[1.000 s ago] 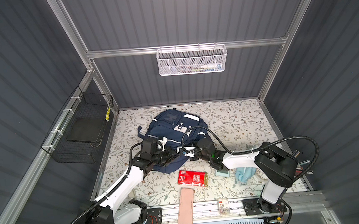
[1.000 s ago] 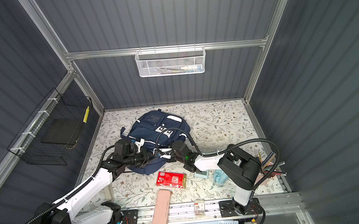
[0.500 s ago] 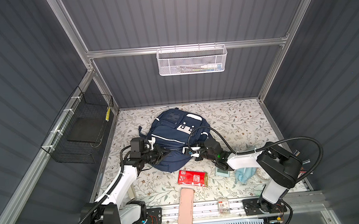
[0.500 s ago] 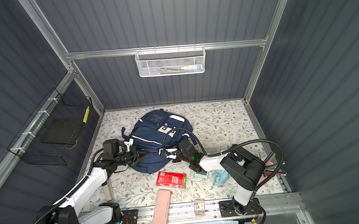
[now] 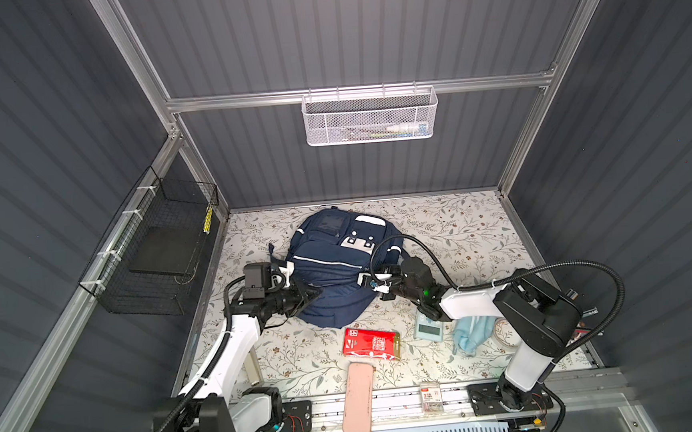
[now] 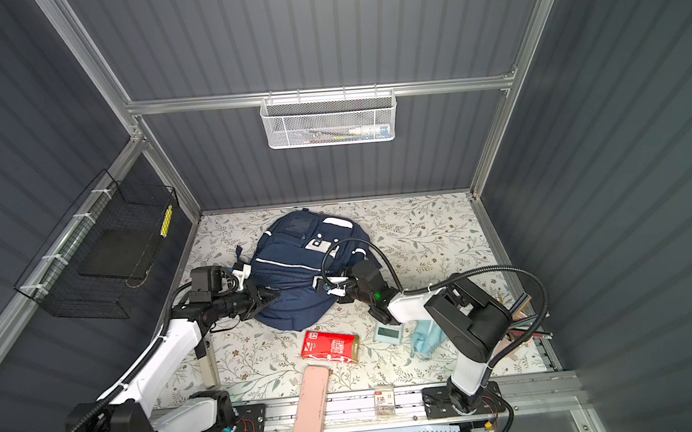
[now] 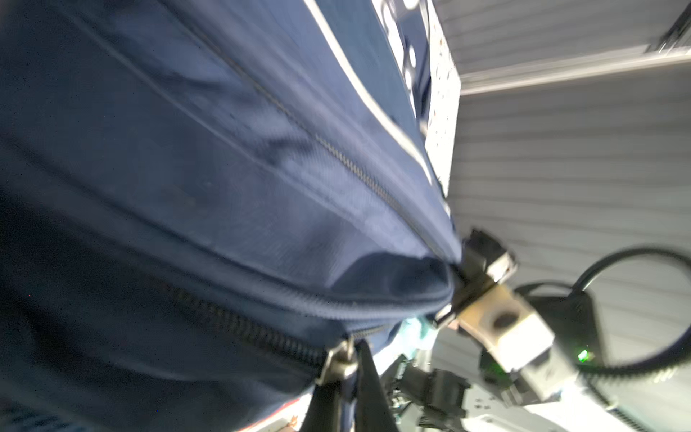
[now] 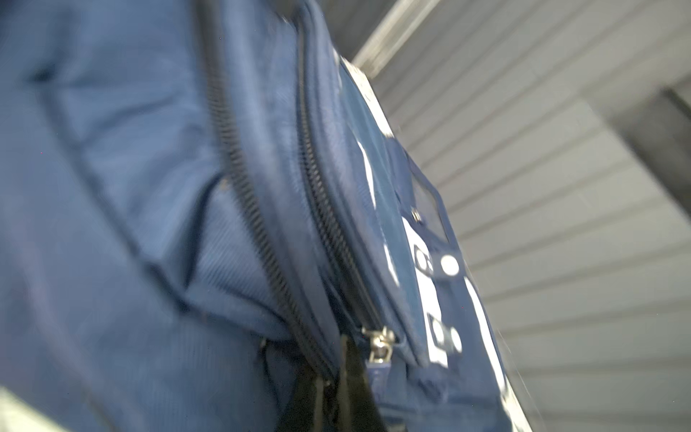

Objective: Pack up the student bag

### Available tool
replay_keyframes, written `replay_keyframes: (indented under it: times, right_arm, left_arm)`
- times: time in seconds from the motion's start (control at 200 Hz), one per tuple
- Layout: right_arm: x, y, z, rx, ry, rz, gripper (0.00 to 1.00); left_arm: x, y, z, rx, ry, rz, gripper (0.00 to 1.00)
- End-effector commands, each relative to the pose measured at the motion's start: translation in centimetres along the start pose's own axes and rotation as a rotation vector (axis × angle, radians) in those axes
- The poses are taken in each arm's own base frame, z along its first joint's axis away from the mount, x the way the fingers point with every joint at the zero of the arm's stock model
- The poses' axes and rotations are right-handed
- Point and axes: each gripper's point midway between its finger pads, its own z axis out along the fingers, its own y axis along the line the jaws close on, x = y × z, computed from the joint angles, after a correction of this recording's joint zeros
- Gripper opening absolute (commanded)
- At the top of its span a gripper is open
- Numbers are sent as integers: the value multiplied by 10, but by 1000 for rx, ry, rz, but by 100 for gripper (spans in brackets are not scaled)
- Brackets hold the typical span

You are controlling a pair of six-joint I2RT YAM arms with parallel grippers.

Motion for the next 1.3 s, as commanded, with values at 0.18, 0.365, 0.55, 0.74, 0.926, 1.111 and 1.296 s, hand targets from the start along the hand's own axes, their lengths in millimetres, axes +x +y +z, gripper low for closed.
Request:
replay_keyframes:
  times: [0.18,0.365,0.55,0.74,0.926,1.111,1.296]
  right_arm:
    - [0,-25,-35,59,83,113,56]
    - [-43,12,-75,-146,52,148,58]
    - [-72,46,-56,-258,37,85,60]
    - [-59,40,-17,-188,97,32,55]
    - [-60,43,-5,-168,78,25,13]
    - [-46,53,-19,-184,74,-40,0]
    - [-31,42,-40,-223,51,2,0]
  left_arm:
    - [24,-43,11,36,-19,72,0]
    - [37,-57,34,53,12,108,0]
    - [37,-64,33,77,12,115,0]
    - [41,-62,32,73,25,114,0]
    - [45,-59,34,92,36,95,0]
    - [22,-35,29,30,-12,77,0]
    - [-24,-12,0,12,-97,24,0]
